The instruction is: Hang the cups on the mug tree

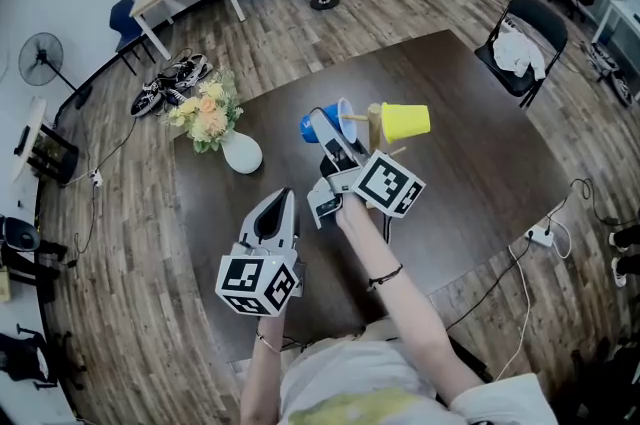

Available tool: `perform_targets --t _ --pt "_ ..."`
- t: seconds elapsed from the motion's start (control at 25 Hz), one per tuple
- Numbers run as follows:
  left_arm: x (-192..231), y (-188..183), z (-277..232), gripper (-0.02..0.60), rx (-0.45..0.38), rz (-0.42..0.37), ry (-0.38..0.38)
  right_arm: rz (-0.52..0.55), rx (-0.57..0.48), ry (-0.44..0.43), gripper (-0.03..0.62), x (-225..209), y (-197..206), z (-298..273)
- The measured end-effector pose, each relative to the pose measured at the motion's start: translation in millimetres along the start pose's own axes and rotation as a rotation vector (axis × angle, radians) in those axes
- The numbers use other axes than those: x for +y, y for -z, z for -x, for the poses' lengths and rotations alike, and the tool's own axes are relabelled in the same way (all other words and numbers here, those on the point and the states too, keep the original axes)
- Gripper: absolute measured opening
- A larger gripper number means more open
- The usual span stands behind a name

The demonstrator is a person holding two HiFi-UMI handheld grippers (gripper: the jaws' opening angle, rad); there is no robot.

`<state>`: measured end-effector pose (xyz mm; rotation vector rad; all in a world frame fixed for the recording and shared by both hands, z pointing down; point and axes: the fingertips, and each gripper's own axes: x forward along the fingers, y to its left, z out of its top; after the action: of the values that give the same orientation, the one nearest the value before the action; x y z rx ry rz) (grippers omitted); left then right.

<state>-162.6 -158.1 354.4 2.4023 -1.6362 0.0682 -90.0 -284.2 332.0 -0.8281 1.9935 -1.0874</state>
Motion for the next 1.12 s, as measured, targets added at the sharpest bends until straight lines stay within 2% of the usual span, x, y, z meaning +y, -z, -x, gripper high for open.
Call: perform_targets --t 0.44,0.6,0.64,0.8,0.96,1.12 --pt "-3 2 0 0.015 0.009 -0.012 -0.011 -0.120 -0.087 -0.030 0.301 -7 -15 7" --pt "-5 3 0 0.015 0.007 -0.015 -0.013 -0.033 -0.093 -0.078 0.301 -4 -24 10" --pt "-6 3 0 0.015 0.007 -0.017 -0.012 -0.037 -0.093 -0.068 0.301 -8 -25 12" --pt "-8 2 -2 0.015 0.007 -0.022 -0.011 -0.020 -0.099 -0.112 0.299 -3 -29 12" --pt "-9 1 -4 0.015 0.008 -0.025 -0.012 -0.104 -0.108 -0.033 0.301 -19 -25 18" --pt "-12 1 -5 0.015 0.012 -0.027 -0.018 -0.146 -0.110 -0.043 0.301 -21 -26 19"
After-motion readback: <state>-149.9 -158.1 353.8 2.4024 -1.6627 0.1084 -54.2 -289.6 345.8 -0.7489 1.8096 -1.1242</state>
